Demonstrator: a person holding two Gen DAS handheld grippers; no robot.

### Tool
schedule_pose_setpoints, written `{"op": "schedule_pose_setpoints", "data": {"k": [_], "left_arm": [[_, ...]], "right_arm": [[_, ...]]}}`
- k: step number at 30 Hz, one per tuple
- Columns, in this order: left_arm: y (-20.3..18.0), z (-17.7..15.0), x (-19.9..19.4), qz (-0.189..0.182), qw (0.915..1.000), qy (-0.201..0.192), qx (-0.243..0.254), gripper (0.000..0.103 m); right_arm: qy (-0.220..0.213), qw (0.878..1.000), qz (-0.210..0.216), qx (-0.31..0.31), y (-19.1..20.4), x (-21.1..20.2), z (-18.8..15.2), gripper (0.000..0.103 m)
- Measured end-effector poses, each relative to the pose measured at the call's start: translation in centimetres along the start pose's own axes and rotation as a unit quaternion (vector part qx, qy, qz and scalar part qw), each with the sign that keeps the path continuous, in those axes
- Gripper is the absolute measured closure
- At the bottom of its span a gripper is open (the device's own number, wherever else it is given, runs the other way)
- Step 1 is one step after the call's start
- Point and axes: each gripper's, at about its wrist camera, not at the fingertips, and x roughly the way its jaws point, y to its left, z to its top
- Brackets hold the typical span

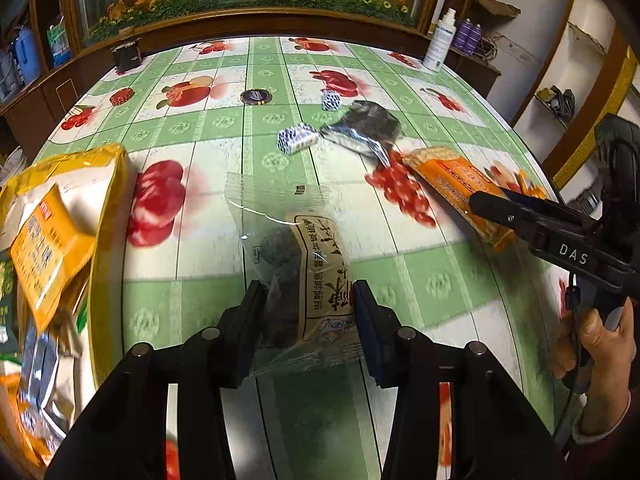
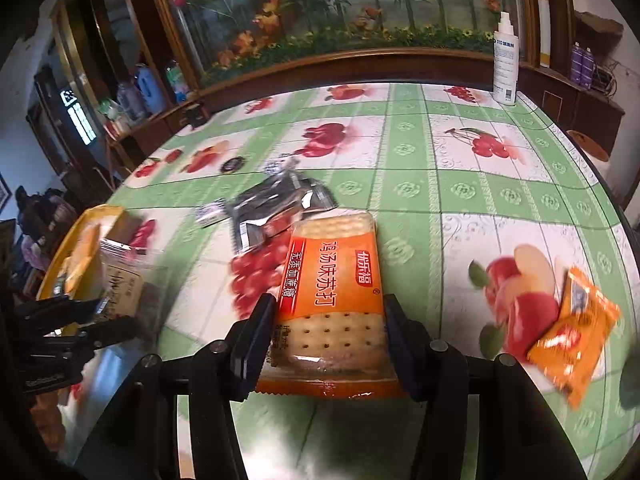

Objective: Organize snacks
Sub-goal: 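Grasp the clear bag of dark snacks with the left tool while the right tool grasps the orange cracker pack, then carry the clear bag and orange cracker pack over the tray with both tools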

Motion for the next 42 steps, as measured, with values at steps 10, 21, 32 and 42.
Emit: {"op": "schedule_pose_setpoints", "data": {"k": [10, 21, 32, 42], "left_arm": [[0.1, -4.2, -2.7, -0.003, 0.9997, 0.01, 0.02, 0.06], [-0.8, -3.1, -0.4, 0.064, 0.997, 0.023, 0.038, 0.04], [1.4, -4.1, -2.8, 0.017, 0.9998, 0.0, -0.011, 0.061], [2.7, -4.8, -7.9, 0.02, 0.9984, -0.044, -0.028, 0.062]], "right_arm": [[0.034, 0.998, 0.033, -0.037, 4.0, -1.5, -4.3, 0.048], [0.045, 0.996, -0.009, -0.073, 6.0, 0.4, -4.5, 0.041], [0.016, 0.999, 0.022, -0.04, 5.5, -1.6, -4.7, 0.048], [-0.021, 0.996, 0.074, -0.042, 8.8, -5.1, -3.7, 0.048]]}}
